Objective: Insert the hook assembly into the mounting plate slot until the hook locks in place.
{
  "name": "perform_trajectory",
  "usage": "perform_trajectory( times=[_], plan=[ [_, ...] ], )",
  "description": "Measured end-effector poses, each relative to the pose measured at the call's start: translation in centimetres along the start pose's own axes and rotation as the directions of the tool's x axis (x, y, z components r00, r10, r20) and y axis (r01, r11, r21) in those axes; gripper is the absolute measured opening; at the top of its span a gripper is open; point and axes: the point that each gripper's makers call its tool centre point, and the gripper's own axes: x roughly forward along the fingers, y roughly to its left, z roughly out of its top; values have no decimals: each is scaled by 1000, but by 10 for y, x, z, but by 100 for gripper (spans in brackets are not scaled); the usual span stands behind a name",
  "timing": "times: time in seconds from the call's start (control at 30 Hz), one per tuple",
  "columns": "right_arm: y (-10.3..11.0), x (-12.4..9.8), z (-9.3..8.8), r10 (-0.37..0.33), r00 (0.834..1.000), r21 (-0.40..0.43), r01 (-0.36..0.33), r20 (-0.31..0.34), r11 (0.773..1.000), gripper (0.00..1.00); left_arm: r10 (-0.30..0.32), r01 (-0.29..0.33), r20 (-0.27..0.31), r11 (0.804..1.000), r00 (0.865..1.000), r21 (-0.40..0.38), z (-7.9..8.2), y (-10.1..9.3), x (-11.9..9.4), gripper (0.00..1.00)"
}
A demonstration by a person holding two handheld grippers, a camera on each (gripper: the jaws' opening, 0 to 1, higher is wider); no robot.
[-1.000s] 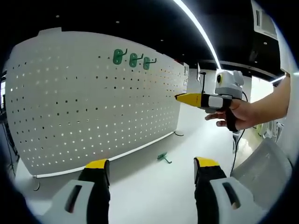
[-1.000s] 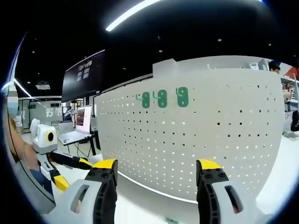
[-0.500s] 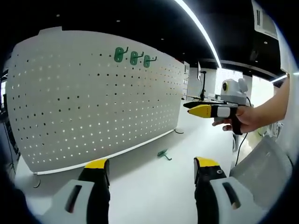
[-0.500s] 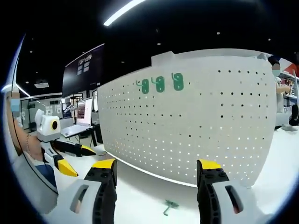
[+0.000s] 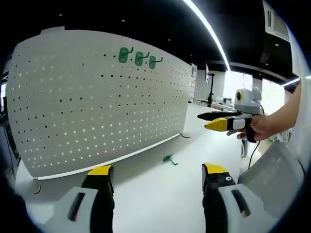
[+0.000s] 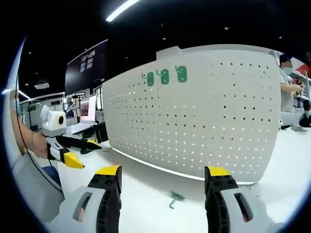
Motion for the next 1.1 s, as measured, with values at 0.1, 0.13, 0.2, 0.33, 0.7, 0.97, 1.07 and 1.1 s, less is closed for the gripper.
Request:
perform_trajectory(
  times=[0.1,0.13,0.2,0.33,0.7,0.97,1.07,1.1],
  plan=[
    [0,-4,-4,-2,1000,1,2,-7,1000,67,1,-1,0,1000,1000,-5,-1,0,-1,76],
    [0,-5,-6,-1,1000,0,1,-13,1000,67,2,-2,-3,1000,1000,-7,-1,0,-1,76],
    [0,-7,-10,2,1000,-1,-2,-25,1000,68,3,-3,-4,1000,1000,-8,-2,0,-1,76],
    [-1,-12,-15,0,999,5,0,-40,1000,67,1,-1,-14,1000,1000,-4,-7,-1,-2,76],
    [-3,-25,-30,-12,997,47,15,-72,999,69,5,-5,-30,1000,1000,-19,-17,1,-8,76],
    [-3,-32,-36,-13,996,46,17,-92,999,69,11,-12,-40,1000,999,-25,-23,3,-13,76],
    [-4,-34,-38,-15,995,47,20,-98,999,69,14,-15,-40,1000,999,-26,-24,4,-14,76],
    [-4,-35,-39,-14,995,49,19,-102,999,69,16,-17,-42,1000,999,-26,-25,4,-14,76]
  ],
)
